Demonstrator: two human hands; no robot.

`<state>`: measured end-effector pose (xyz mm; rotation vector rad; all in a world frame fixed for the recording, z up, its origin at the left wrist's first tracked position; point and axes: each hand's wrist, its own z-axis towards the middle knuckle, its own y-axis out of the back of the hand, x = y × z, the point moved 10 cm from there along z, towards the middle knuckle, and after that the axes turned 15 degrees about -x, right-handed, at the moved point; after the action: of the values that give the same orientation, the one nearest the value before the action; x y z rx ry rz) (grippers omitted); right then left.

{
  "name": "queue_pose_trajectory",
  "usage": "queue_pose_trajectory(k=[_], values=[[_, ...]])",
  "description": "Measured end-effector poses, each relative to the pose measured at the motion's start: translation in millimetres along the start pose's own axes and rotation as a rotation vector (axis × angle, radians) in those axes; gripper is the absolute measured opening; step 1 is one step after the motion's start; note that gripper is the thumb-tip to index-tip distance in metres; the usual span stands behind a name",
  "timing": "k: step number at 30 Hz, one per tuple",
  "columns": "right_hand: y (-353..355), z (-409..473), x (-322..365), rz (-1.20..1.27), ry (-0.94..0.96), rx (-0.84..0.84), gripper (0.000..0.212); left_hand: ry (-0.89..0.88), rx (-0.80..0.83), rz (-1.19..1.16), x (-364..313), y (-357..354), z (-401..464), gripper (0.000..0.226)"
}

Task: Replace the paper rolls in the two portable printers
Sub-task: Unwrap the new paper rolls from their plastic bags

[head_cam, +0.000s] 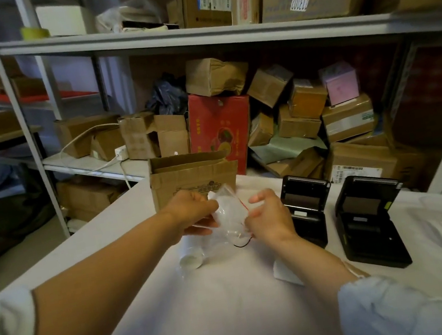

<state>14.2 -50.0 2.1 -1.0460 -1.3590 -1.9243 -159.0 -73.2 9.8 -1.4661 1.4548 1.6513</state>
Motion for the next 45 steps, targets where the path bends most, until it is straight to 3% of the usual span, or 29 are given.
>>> queue_pose_trajectory(k=[1,3,5,7,10,12,14,19,21,23,27,30,33,37,40,43,45], values=[[2.7,-4.0,18.5,-0.122,0.204,-0.041,0.032,0.005,0.005,-0.024,-0.4,-1.8,1.7,0.008],[7.6,-25.8,60.7,-0.247,0.622,-0.121,0.024,0.042,0.063,-0.048,1.8,-9.4,-0.6,0.023],[-3.9,-43.1,79.2,-0.299,0.817,-0.056,0.017,0.055,0.12,-0.044,4.5,-15.6,-2.4,0.026],[-25.2,-44.9,72.9,-0.333,0.742,0.121,0.025,0.065,0.095,-0.092,5.4,-13.3,-2.4,0.01],[-46.3,-39.5,49.4,-0.41,0.498,0.332,0.026,0.202,0.032,-0.271,21.2,-2.2,2.0,0.02],[-56.5,-40.4,41.4,-0.605,0.52,0.366,0.031,0.275,0.116,-0.219,33.4,-9.7,-5.0,0.012],[-62.0,-44.7,44.9,-0.71,0.583,0.338,0.034,0.239,0.146,-0.016,41.4,-9.8,-7.7,0.01],[-68.8,-52.9,56.3,-0.499,0.641,0.314,0.023,0.048,-0.06,0.109,42.5,16.3,20.5,0.057],[-74.1,-52.9,50.8,-0.425,0.575,0.352,0.025,0.078,-0.134,0.256,61.5,24.3,26.7,0.054],[-79.0,-46.9,37.0,-0.383,0.425,0.386,0.028,0.099,-0.107,0.305,76.1,16.2,25.7,0.045],[-82.3,-31.5,-3.4,-0.348,0.132,0.361,0.037,0.077,-0.126,0.15,74.5,2.7,27.1,0.023],[-80.6,-26.1,-15.5,-0.269,0.035,0.318,0.033,0.104,-0.158,0.043,73.9,-1.4,27.0,0.007],[-78.6,-24.6,-18.4,-0.211,0.008,0.318,0.034,0.147,-0.187,-0.067,72.1,-1.4,24.9,0.012],[-76.6,-23.2,-18.1,-0.02,-0.064,0.288,0.007,0.234,-0.155,-0.162,75.3,-4.2,21.3,0.013],[-73.9,-21.4,-21.1,0.115,-0.174,0.227,0.016,0.245,-0.161,-0.24,73.0,-6.7,17.4,0.005],[-60.5,-17.6,-25.6,0.262,-0.266,0.164,0.013,0.255,-0.233,-0.351,74.5,-2.6,16.8,0.031],[-53.5,-18.4,-25.7,0.315,-0.291,0.205,0.02,0.289,-0.229,-0.437,74.3,-5.3,15.9,0.032]])
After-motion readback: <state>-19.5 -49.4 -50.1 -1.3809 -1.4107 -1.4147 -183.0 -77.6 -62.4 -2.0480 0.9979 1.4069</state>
